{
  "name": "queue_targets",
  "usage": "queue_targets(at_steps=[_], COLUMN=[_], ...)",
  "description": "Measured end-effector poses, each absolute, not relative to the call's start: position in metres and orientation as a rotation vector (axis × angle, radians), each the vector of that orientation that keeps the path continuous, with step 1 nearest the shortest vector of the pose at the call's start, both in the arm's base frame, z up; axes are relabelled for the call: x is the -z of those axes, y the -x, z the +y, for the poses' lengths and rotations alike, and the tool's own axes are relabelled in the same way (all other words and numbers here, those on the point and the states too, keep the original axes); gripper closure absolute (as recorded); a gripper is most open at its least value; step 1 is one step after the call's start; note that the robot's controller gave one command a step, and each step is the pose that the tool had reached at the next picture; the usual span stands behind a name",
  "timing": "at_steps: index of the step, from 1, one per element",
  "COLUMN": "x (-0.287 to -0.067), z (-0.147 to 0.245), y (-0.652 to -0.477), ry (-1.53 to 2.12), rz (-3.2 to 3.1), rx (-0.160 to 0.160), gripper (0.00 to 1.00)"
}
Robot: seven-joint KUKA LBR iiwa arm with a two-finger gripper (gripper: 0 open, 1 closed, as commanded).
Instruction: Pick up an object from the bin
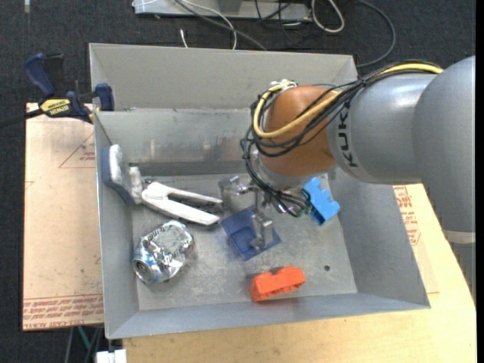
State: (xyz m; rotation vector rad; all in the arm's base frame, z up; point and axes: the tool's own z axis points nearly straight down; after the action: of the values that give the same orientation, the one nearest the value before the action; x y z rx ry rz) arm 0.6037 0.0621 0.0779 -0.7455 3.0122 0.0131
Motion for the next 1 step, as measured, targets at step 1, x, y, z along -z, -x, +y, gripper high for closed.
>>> queue_targets(at_steps=[1], x=[-0.0713], z=[0.0845], y=[-0.5778], ry=[0.846], rz=[2.989], rx=[0.001], gripper=[0.00])
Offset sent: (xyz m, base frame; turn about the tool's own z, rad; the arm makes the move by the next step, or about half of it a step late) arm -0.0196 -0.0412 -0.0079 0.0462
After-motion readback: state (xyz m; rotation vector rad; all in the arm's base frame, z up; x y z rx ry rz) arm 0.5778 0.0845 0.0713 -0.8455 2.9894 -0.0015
